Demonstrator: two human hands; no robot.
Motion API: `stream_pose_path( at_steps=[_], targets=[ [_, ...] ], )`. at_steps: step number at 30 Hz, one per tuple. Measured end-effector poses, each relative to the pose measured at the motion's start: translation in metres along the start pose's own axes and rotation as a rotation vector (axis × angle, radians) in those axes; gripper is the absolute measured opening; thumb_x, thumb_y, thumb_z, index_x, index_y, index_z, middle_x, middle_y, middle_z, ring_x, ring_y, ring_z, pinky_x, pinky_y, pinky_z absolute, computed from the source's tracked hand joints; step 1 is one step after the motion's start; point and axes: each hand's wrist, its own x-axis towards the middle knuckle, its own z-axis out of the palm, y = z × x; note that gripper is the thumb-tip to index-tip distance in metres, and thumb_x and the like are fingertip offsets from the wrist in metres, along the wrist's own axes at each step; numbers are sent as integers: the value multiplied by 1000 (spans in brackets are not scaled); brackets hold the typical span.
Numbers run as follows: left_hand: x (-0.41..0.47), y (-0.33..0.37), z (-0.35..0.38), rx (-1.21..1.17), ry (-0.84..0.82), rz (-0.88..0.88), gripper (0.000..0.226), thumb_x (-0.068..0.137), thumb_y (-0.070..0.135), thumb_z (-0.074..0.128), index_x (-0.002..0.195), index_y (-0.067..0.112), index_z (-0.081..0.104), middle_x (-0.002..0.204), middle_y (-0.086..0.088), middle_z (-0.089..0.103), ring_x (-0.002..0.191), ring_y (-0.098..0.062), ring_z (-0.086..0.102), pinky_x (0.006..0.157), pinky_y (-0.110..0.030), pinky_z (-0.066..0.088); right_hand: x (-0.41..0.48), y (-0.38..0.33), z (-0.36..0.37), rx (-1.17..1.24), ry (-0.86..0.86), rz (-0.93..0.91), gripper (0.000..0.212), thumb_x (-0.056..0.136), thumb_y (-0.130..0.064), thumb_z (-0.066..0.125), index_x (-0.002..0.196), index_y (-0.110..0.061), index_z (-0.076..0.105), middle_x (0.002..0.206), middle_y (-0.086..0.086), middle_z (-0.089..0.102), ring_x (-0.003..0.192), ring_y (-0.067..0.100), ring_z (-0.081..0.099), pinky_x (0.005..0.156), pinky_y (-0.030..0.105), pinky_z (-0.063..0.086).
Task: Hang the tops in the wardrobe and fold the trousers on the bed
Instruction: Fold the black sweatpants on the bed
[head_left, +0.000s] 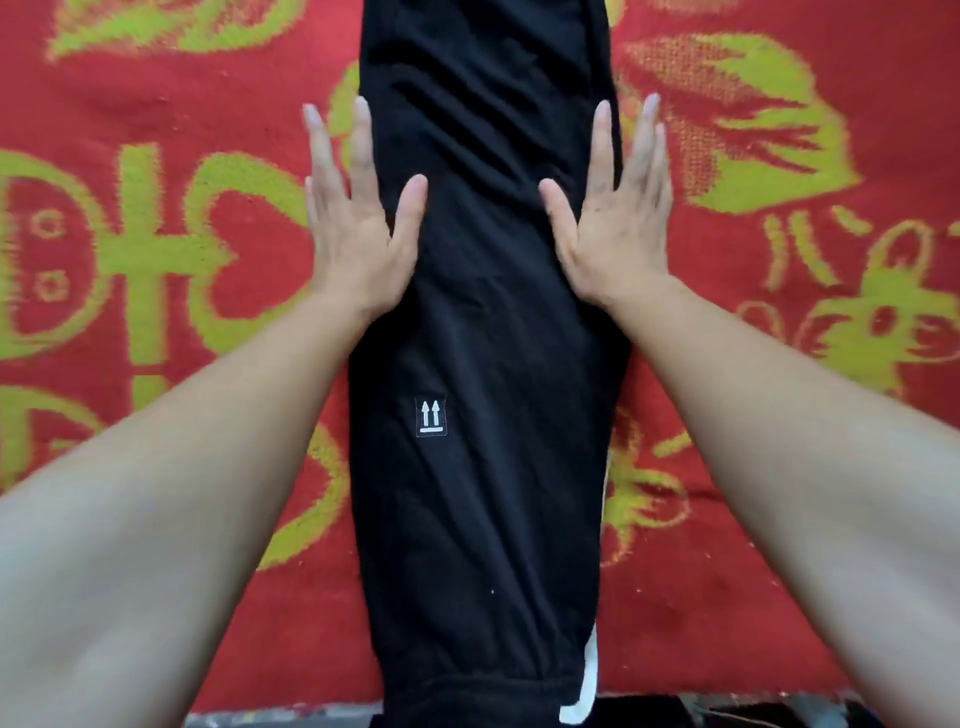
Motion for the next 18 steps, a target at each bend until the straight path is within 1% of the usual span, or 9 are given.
stream_pose_path(
  at_steps=[2,4,5,8,11,13,14,16,18],
  targets=[
    [-54,5,-2,-196,131,-161,73,101,49,38,157,10,13,161,-24,5,151,-29,9,122,-38,13,-55,-2,1,165,67,75,78,101,-59,33,161,-15,10,165,20,5,152,35,13,122,45,18],
    [-115,3,-4,-183,144,-312,70,99,52,37,152,7,25,151,-19,31,142,-29,28,118,-38,22,-118,1,3,260,74,169,78,98,-61,40,157,-14,23,156,15,31,142,31,32,116,42,27],
    [-146,1,-5,-162,126,-383,69,97,55,36,148,7,33,139,-15,43,132,-29,39,113,-39,29,-148,2,3,283,67,229,78,96,-63,42,153,-13,30,146,12,43,134,29,40,112,41,31],
    [-241,-3,-11,-129,-15,-633,62,92,66,32,121,13,49,112,-4,58,110,-30,54,92,-39,39,-237,6,9,309,-47,430,76,87,-75,44,130,-12,51,116,5,58,113,28,51,97,40,39],
    [-320,1,-14,-43,-280,-824,67,88,79,25,108,18,46,100,0,60,104,-32,58,80,-38,36,-308,1,12,244,-281,501,79,81,-85,39,111,-14,56,109,4,59,109,30,51,90,44,44],
    [-355,5,-16,-53,-411,-895,76,83,85,28,106,17,52,97,1,59,103,-31,58,83,-38,38,-346,1,14,165,-468,460,80,81,-87,38,106,-13,58,108,6,59,109,31,53,87,43,45],
    [-368,6,-17,-121,-438,-927,76,82,85,35,107,17,57,101,4,62,106,-28,59,89,-39,41,-360,2,15,187,-560,456,78,81,-86,40,104,-14,59,107,6,61,107,30,56,86,42,46],
    [-376,7,-21,-316,-423,-1011,64,82,75,52,110,19,65,110,7,67,108,-20,61,100,-42,46,-375,7,13,373,-702,551,69,81,-82,48,100,-17,60,101,2,65,97,21,64,82,37,49],
    [-375,6,-28,-415,-412,-1041,46,85,57,64,107,17,68,108,5,70,106,-18,64,100,-42,49,-379,13,4,598,-755,672,56,83,-73,58,103,-21,64,101,-4,67,88,5,66,79,29,47]
  ],
)
